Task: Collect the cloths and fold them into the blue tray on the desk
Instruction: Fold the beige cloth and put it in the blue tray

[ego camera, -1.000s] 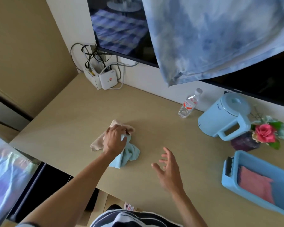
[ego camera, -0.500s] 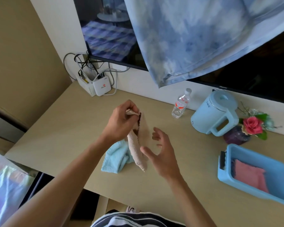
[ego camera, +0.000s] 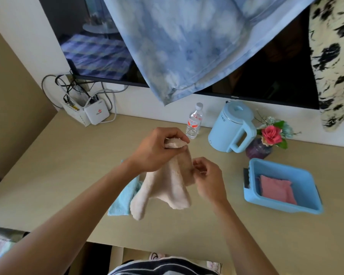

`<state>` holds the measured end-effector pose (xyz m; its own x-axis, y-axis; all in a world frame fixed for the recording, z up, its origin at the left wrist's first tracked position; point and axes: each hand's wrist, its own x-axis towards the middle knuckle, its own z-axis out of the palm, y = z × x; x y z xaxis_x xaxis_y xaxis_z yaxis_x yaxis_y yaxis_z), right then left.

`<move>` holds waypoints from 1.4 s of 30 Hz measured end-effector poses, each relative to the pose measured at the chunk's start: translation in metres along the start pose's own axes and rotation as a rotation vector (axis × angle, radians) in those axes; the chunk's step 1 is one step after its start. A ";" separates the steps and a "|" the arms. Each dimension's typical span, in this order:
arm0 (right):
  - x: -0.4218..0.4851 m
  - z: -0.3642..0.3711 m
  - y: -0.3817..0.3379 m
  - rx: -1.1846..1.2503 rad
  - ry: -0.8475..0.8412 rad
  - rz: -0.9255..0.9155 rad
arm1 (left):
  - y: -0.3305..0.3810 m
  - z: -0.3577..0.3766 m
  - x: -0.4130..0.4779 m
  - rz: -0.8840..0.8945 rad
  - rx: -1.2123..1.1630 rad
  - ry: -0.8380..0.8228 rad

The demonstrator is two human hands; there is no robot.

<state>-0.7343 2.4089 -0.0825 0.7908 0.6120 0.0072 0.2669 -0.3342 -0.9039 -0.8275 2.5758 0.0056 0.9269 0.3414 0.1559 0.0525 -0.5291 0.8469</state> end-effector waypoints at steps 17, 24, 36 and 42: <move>0.029 -0.054 0.038 -0.009 0.021 -0.052 | -0.044 -0.010 0.041 -0.063 0.051 -0.032; 0.052 -0.087 0.062 -0.229 -0.123 0.047 | -0.090 0.001 0.052 -0.154 0.137 0.037; 0.028 -0.114 0.072 -0.060 -0.062 -0.002 | -0.104 -0.001 0.018 -0.139 0.145 -0.075; -0.023 -0.095 0.123 -0.242 -0.452 0.180 | -0.136 0.035 -0.051 -0.260 0.217 -0.419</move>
<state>-0.6677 2.2855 -0.1537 0.5347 0.7591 -0.3712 0.3109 -0.5852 -0.7489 -0.8692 2.6031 -0.1357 0.9397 0.1668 -0.2987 0.3344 -0.6320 0.6992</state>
